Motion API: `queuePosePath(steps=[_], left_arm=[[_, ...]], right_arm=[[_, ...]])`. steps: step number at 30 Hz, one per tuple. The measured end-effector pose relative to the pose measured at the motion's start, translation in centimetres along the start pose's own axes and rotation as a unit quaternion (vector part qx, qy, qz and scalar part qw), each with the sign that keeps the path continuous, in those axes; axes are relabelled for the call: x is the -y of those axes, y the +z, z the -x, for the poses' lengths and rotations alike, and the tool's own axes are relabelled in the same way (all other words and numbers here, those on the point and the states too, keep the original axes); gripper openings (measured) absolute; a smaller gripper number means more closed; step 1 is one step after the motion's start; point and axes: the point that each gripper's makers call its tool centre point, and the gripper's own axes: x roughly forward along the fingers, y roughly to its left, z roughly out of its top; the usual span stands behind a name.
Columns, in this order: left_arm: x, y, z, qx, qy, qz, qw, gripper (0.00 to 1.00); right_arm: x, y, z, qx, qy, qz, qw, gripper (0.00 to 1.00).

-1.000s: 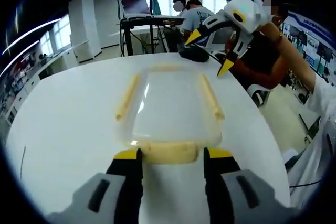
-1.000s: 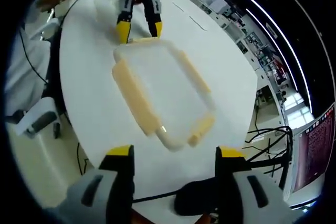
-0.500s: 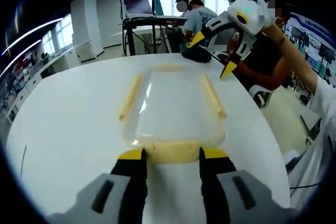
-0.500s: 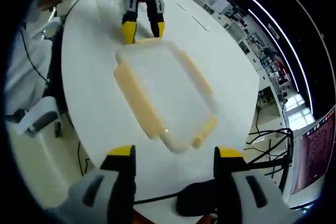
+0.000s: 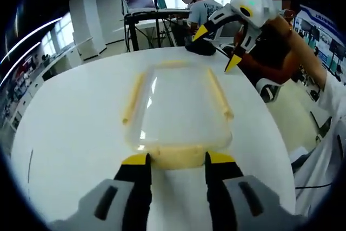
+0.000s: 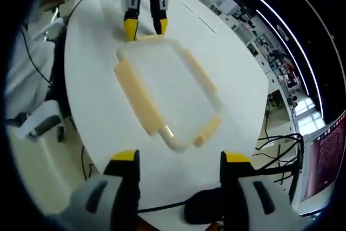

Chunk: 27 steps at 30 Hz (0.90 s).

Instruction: Snap each plastic latch of the storage box into its locked position after aligning the lid with the box until every specified latch is closed and the lid sits flush.

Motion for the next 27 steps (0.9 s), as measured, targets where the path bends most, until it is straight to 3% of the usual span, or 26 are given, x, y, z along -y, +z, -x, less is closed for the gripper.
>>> queuePosePath(steps=[15,20,27], left_arm=[[0.9,-1.8,1.6,-0.043,-0.018,-0.032,0.9984,0.37],[1.6,-3.0,2.4,-0.065,-0.028,-0.052,0.9961,0.37],[2.5,-3.3,3.6,-0.083,-0.040,-0.073,0.9931,0.37]], right_arm=[[-0.7,0.4,-0.2,0.000,0.014,0.007,0.9999,0.55],[-1.1,0.4,-0.2,-0.002,0.022,0.010,0.9997,0.52],[-1.4,0.6,-0.2,-0.001,0.029,0.013,0.9995,0.52]])
